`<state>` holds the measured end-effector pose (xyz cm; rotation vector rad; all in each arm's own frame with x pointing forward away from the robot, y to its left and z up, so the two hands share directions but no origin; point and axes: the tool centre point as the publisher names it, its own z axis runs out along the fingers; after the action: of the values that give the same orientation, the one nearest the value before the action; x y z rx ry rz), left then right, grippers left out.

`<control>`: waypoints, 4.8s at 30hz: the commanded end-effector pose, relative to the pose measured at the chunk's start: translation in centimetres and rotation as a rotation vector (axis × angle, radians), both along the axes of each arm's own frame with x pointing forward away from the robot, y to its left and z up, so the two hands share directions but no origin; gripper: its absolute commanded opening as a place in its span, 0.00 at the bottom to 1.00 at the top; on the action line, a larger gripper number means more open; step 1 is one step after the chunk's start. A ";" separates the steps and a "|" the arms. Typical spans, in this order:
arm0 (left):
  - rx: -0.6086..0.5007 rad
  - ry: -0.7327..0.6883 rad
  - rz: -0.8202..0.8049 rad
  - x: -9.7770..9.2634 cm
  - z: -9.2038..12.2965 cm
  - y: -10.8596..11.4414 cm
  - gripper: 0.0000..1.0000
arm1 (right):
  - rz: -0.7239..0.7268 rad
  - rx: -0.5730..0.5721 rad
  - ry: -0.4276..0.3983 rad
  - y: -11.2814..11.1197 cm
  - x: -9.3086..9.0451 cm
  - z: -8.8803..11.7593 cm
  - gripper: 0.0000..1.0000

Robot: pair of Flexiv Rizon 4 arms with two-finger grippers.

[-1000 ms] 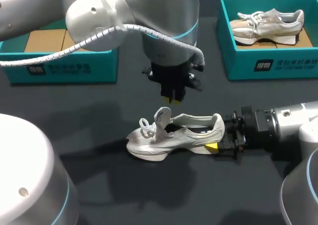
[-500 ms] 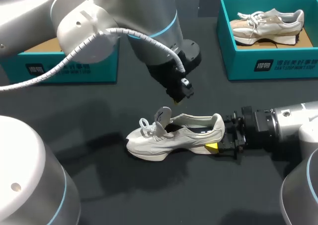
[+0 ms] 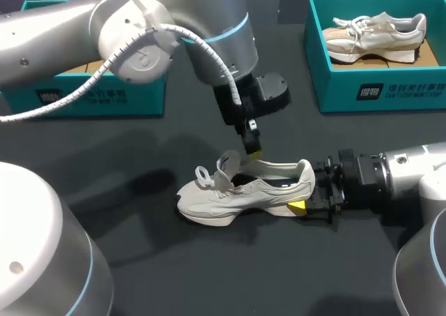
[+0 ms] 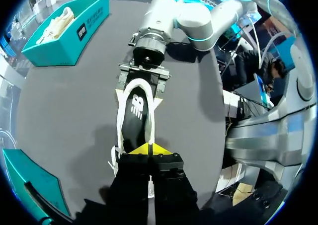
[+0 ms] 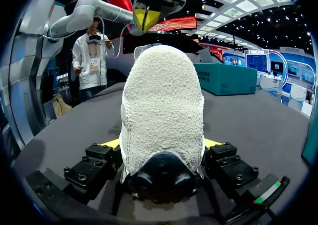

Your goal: Take the shoe out of the shoebox, open the shoe tongue, remove and reinsert the insole, then place the shoe into the shoebox

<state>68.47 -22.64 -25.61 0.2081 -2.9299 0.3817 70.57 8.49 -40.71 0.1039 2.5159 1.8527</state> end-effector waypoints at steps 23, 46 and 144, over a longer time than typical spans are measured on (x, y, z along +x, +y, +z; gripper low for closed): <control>0.044 0.066 -0.064 0.8 -6.7 -3.8 0.00 | -0.001 -0.003 0.000 0.3 -0.1 -0.1 0.00; 0.158 0.108 -0.128 -0.7 -10.9 -1.0 0.00 | -0.001 -0.003 0.000 0.3 -0.1 -0.1 0.00; -0.124 -0.024 0.104 1.0 -9.9 -0.6 0.12 | -0.001 -0.003 0.000 0.3 -0.1 -0.1 0.00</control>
<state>69.22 -21.65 -35.29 0.3473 -2.9028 0.6284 70.58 8.57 -40.73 0.1046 2.5163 1.8517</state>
